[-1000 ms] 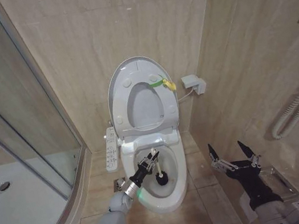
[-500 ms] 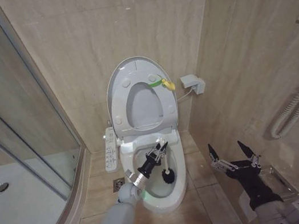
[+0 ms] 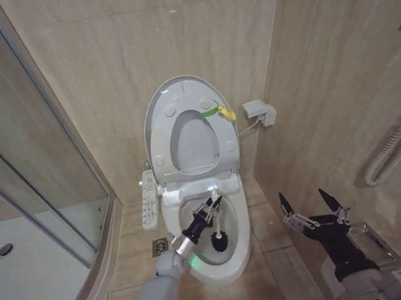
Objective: Open the toilet lid, clean the toilet bowl with a toilet brush, close the toilet lid, and flush.
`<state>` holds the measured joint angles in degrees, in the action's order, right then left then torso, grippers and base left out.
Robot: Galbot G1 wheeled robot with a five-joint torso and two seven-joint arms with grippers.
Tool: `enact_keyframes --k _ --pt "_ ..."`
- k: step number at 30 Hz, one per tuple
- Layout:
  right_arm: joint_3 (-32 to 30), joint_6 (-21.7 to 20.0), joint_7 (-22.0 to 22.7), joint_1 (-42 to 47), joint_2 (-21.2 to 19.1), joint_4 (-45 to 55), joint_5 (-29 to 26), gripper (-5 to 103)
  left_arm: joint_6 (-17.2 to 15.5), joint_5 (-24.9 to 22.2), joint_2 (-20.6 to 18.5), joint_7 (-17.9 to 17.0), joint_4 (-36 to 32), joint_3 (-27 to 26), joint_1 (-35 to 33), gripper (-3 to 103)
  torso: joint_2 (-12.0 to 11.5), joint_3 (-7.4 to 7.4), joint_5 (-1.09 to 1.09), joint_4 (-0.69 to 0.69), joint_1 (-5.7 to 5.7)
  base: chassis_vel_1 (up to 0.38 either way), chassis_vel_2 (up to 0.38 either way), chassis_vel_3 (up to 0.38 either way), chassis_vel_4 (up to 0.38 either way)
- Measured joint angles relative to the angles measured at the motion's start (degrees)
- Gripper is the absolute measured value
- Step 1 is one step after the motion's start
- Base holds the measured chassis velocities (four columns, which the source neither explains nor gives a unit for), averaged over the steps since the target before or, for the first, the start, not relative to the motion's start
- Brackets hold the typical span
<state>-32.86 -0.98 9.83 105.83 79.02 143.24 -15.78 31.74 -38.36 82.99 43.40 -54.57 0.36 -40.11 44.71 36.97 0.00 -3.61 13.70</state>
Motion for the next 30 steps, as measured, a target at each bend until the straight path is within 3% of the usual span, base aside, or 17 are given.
enact_keyframes --k 6,12,16,18,24,30 --pt "0.0 0.0 0.0 0.0 0.0 0.0 0.0 100 2.3 0.0 2.0 1.2 3.0 -0.1 -0.2 21 0.0 0.0 0.0 -0.01 0.0 0.0 0.0 0.0 0.0" --pt "0.0 0.0 0.0 0.0 0.0 0.0 0.0 100 2.3 1.1 -0.8 3.2 2.2 -0.8 -2.8 21 0.0 -0.02 -0.01 0.01 -0.01 0.0 0.0 0.0 0.0" --pt "0.0 0.0 0.0 0.0 0.0 0.0 0.0 100 0.4 0.4 -4.0 3.2 -3.9 -2.0 -5.2 22 0.0 0.01 0.0 0.04 0.0 0.0 0.0 0.0 0.0" --pt "0.0 0.0 0.0 0.0 0.0 0.0 0.0 100 0.1 0.2 -4.2 3.1 -4.8 -2.1 -5.5 22 0.0 0.01 -0.01 0.04 0.0 0.0 0.0 0.0 0.0" --pt "0.0 0.0 0.0 0.0 0.0 0.0 0.0 100 -2.6 -1.7 -5.9 1.7 -16.5 -5.0 -10.1 20 0.0 0.0 0.0 -0.01 0.0 0.0 0.0 0.0 0.0" --pt "0.0 0.0 0.0 0.0 0.0 0.0 0.0 100 -1.5 -1.3 -5.8 3.0 -15.4 -7.6 -12.9 20 0.0 0.0 -0.01 0.02 0.0 0.0 0.0 0.0 0.0"
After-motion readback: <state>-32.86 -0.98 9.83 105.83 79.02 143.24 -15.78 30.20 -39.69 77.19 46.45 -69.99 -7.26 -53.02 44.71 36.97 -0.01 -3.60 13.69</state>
